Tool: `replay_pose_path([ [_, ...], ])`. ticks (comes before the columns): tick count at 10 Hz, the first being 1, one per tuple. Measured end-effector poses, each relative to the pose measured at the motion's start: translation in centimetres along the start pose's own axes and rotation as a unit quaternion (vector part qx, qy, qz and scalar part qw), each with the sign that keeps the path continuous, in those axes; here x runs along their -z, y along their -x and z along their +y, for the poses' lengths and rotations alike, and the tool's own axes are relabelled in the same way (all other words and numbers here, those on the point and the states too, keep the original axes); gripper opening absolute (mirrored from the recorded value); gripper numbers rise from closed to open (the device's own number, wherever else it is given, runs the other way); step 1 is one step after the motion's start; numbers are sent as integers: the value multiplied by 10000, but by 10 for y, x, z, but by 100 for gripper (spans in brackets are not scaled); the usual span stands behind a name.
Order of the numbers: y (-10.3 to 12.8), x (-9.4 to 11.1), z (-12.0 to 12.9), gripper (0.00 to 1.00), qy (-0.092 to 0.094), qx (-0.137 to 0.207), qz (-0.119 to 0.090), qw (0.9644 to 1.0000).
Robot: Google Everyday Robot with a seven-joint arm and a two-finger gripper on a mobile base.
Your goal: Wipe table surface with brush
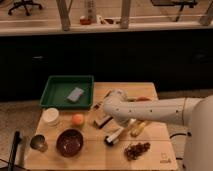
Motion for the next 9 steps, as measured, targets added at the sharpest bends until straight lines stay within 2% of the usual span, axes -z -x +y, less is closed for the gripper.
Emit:
replay_pose_path([
  [3,-5,4,-26,0,-75,18,70,9999],
  [6,28,19,-46,0,-284,351,7,9990],
  [9,58,23,-29,0,-396,646,-181,9970],
])
